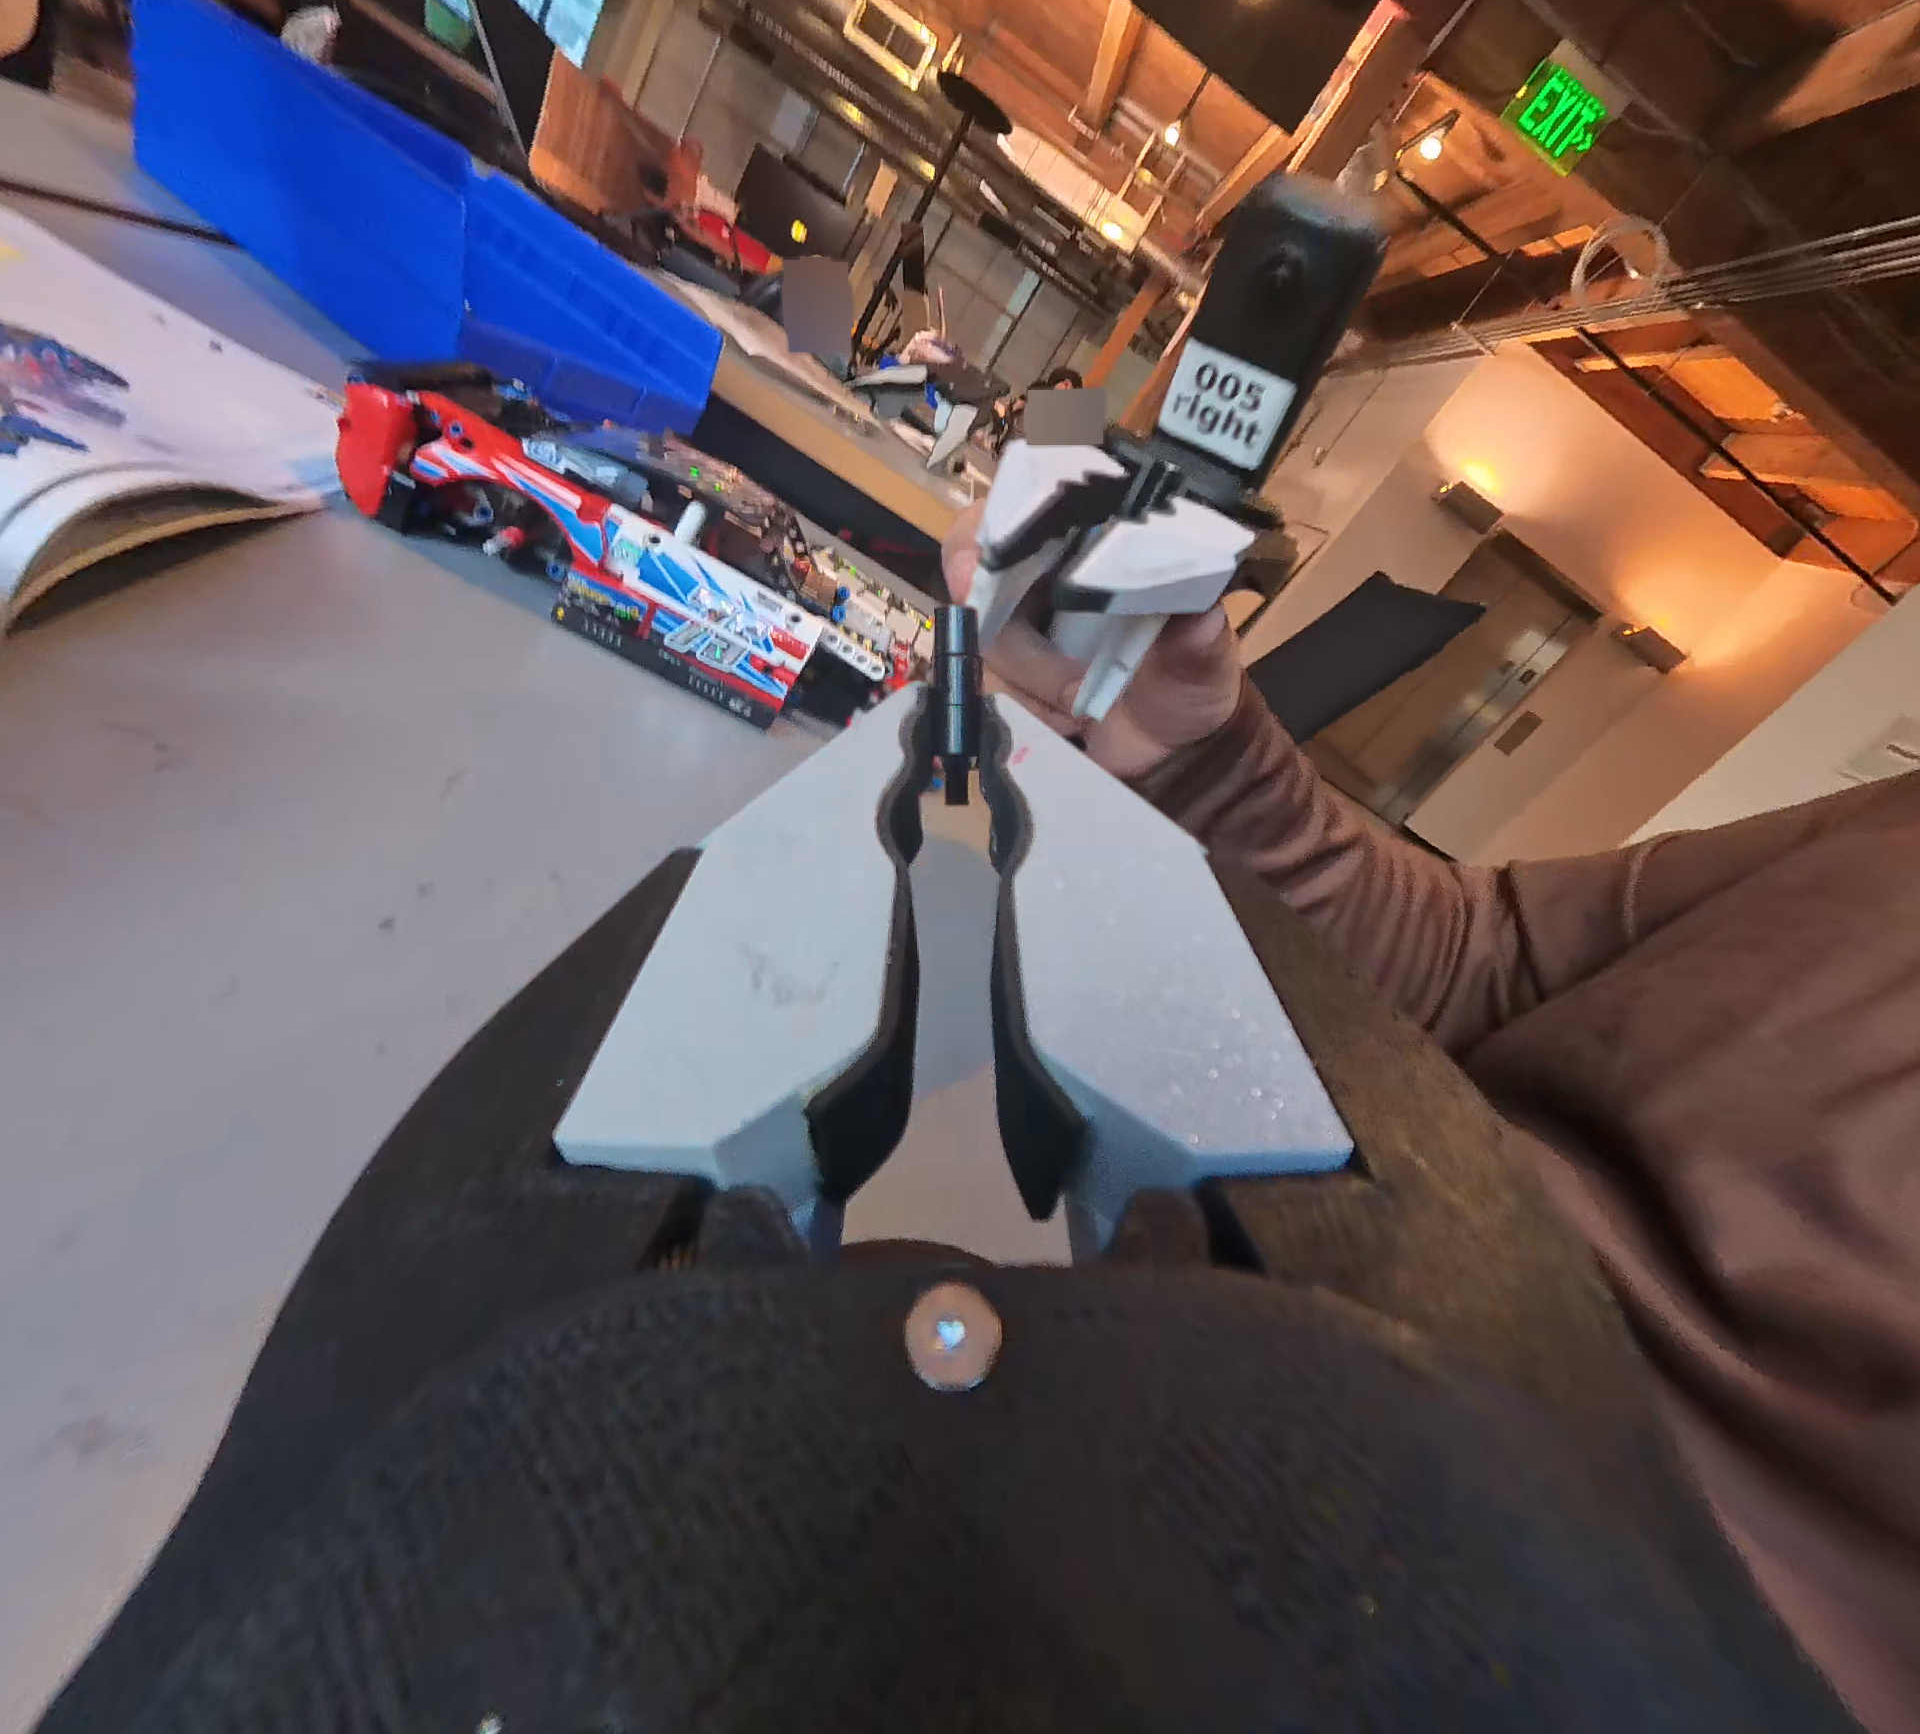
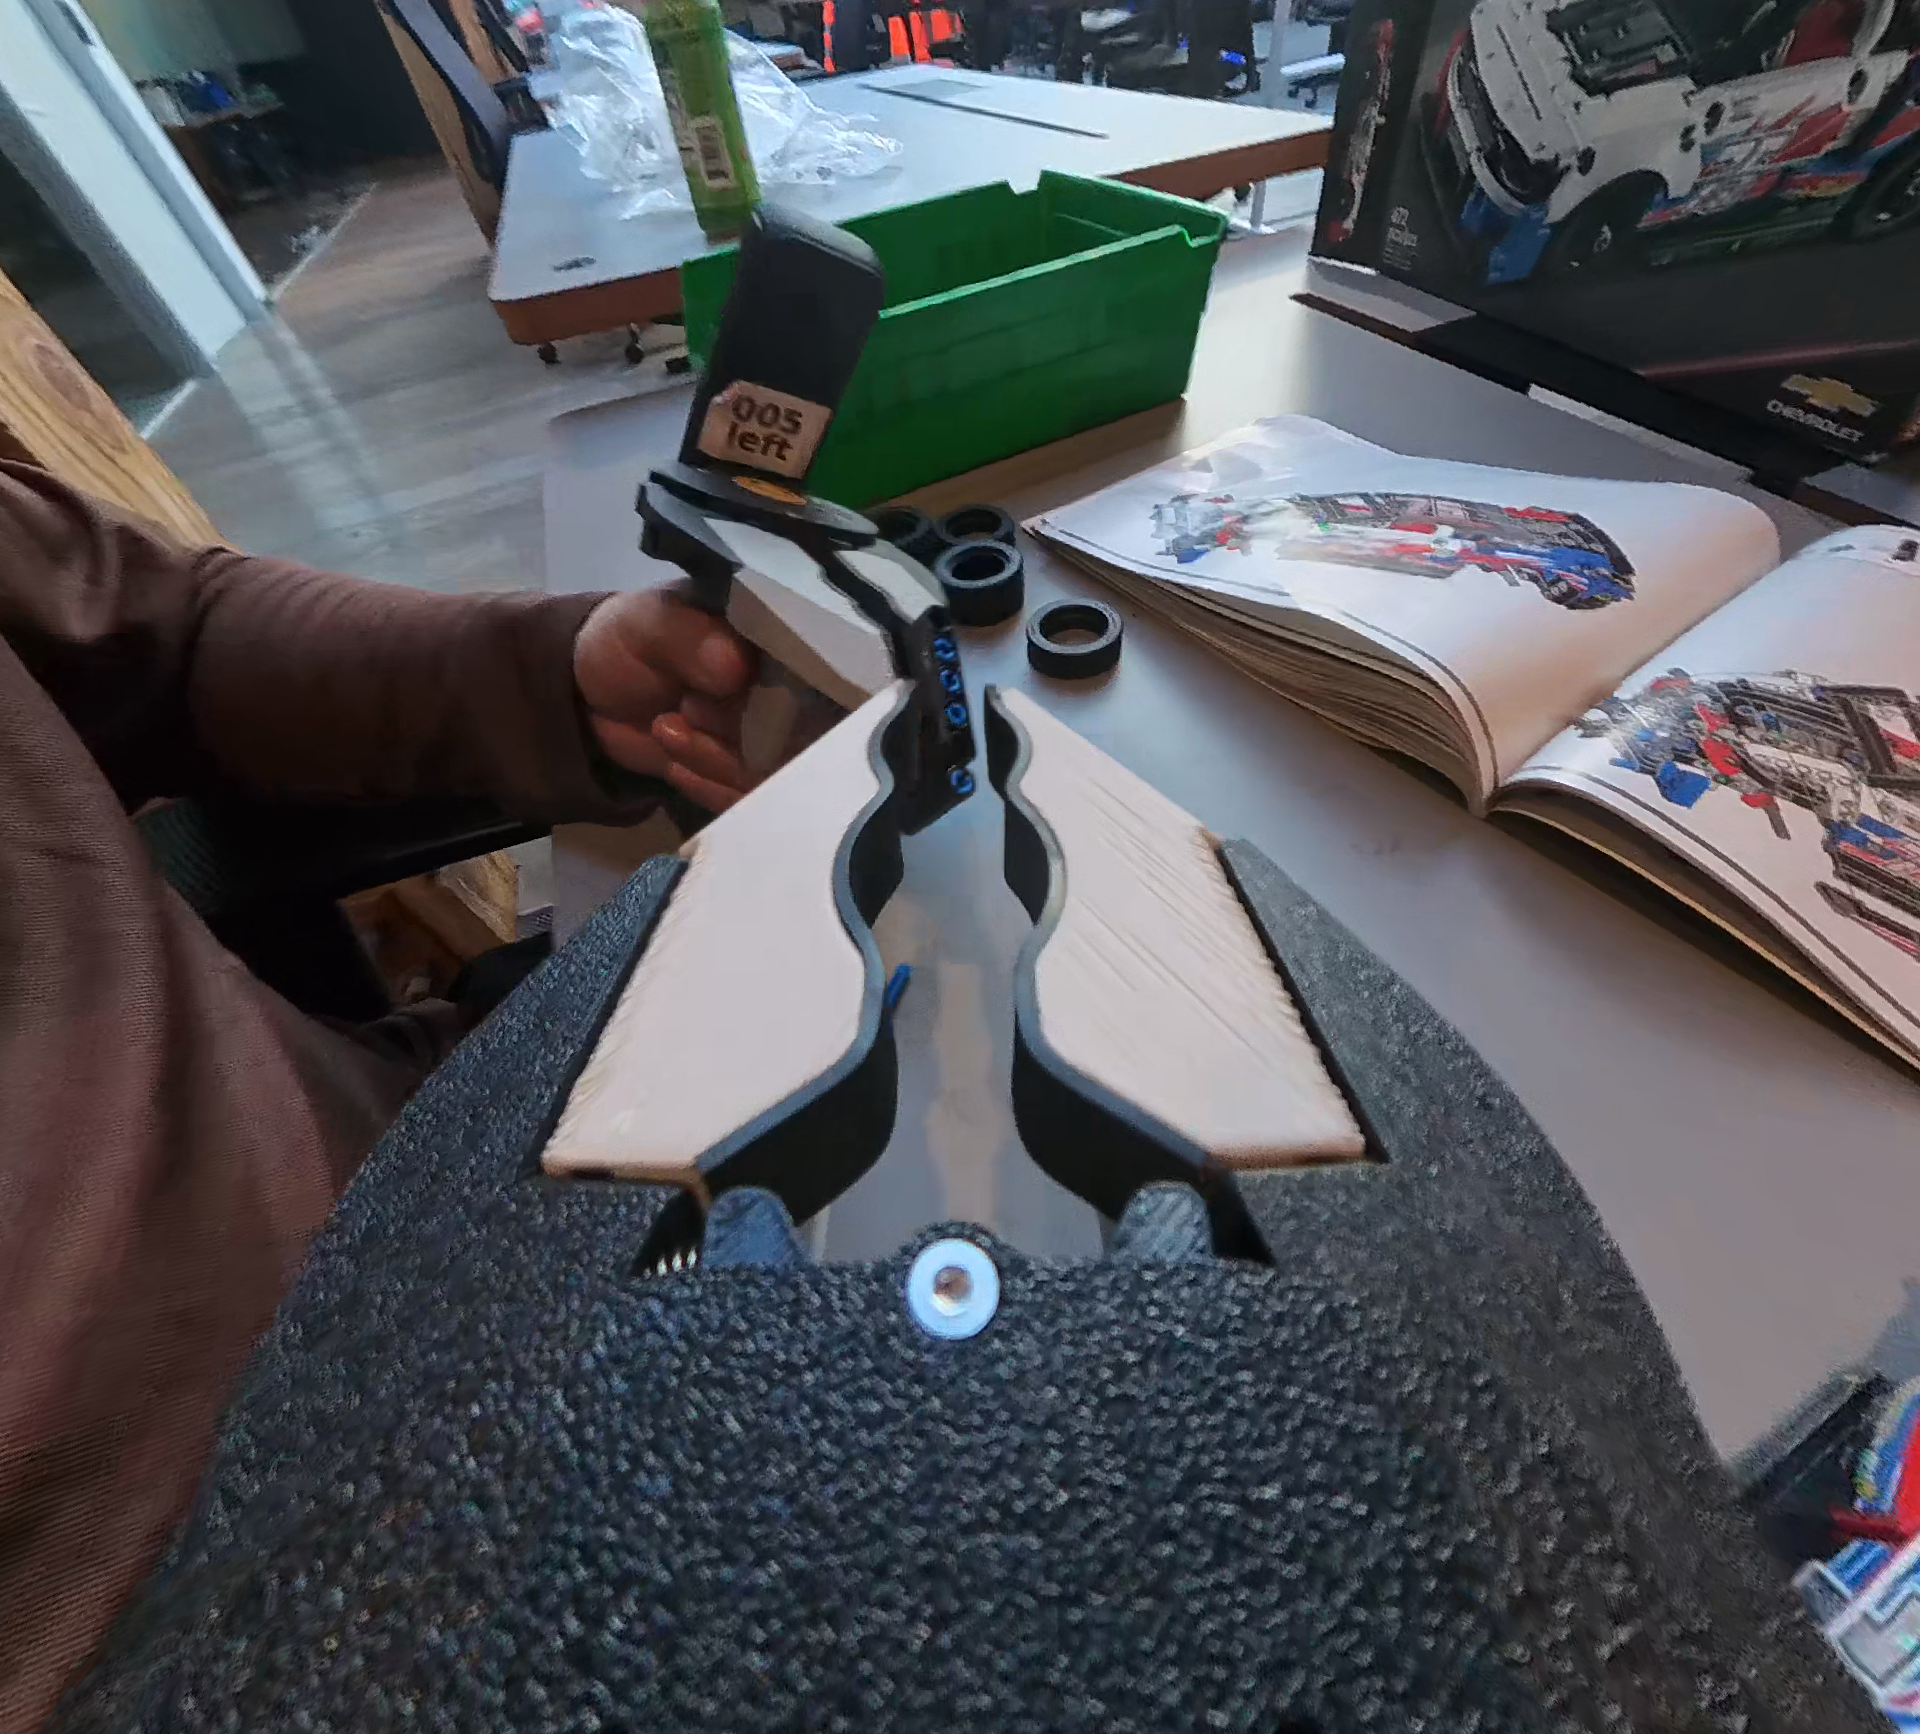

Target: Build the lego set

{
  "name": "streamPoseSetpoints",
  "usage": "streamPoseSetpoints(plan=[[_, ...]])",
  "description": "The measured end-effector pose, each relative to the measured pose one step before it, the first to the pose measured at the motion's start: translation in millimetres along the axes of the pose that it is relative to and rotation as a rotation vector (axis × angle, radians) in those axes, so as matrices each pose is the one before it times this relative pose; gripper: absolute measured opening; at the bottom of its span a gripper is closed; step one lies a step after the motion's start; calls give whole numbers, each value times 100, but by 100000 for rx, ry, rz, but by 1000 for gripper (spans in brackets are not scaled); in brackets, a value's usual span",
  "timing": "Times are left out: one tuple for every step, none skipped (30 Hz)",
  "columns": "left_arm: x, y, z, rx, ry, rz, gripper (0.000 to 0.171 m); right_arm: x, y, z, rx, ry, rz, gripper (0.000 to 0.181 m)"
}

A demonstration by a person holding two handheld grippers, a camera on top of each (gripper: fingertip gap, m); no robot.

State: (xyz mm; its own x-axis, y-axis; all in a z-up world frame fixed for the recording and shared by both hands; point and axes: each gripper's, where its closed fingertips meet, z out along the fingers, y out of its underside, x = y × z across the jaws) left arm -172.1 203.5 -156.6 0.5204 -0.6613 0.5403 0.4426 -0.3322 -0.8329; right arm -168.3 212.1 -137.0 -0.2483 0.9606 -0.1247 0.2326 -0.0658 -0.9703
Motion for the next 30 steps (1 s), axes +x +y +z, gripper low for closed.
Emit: streamPoseSetpoints(plan=[[-147,451,162,-2536,-338,-1161,4,374,465,183,-2244,2039,-188,12],[-22,314,141,-1700,241,-780,4,195,433,222,-1983,947,-431,11],[122,89,93,-642,706,123,4,-98,380,241,-1688,-481,-788,12],[194,-8,21,30,728,1136,4,-279,331,209,-1488,-1119,-1264,12],[131,29,1,-163,306,1214,4,-263,194,153,-1247,-696,-1556,13],[58,45,5,-362,-84,943,4,-180,62,20,-717,41,-1650,13],[143,-19,-18,-20,458,1130,4,-162,-69,-63,-336,-45,-1604,12],[125,-23,-9,-48,338,1530,4,-117,-90,-80,-446,-110,-1332,12],[90,-25,8,-157,-198,1974,4,-71,-37,-66,-882,93,-1216,11],[67,6,21,-365,-332,2140,4,-68,-27,-56,-1202,217,-1553,11],[56,18,28,-409,-396,1828,4,-38,-23,-40,-1326,816,-2249,11],[3,18,24,-198,-527,1086,4,6,-10,-34,-1319,1659,-2895,11],[-30,20,19,-175,-340,197,4,16,11,-2,-1430,2089,-3153,11],[-46,5,-3,4,-186,-198,4,23,-10,27,-1235,2526,-3342,11],[-16,-40,-19,292,68,-163,4,-13,-47,26,-828,2625,-3492,11],[48,-44,-25,307,278,280,4,-98,-79,27,-540,2218,-3450,10],[120,-55,-23,377,365,1022,4,-194,-120,3,-282,1541,-3215,9],[179,-66,-6,409,335,1946,4,-173,-140,-20,-82,1378,-2889,9],[142,-90,-16,538,-181,2573,4,-103,-184,-79,111,1340,-2631,9],[238,-93,-20,530,402,2896,4,-128,-197,-128,252,571,-2068,9],[268,-113,-18,496,531,3002,4,-135,-218,-162,131,-27,-1556,9],[258,-99,20,443,257,3180,4,-132,-209,-157,21,-189,-1379,10],[248,-102,24,340,89,3295,4,-139,-194,-150,-68,-262,-1398,10],[245,-96,26,215,159,2992,4,-90,-191,-153,-53,78,-1602,11],[217,-114,10,450,194,2222,4,-53,-187,-139,108,618,-1850,12],[152,-81,11,397,208,1279,4,-68,-115,-100,-105,806,-2263,12],[28,45,31,-299,-204,356,4,-17,21,-40,-957,1460,-2772,12],[-175,181,48,-1024,-1148,-266,4,46,219,79,-2083,2267,-3199,12],[-340,337,78,-1828,-1913,-483,4,7,394,191,-3116,2208,-3451,10],[-419,481,128,-2755,-2398,-915,4,-42,544,272,-3724,2073,-3680,8]])
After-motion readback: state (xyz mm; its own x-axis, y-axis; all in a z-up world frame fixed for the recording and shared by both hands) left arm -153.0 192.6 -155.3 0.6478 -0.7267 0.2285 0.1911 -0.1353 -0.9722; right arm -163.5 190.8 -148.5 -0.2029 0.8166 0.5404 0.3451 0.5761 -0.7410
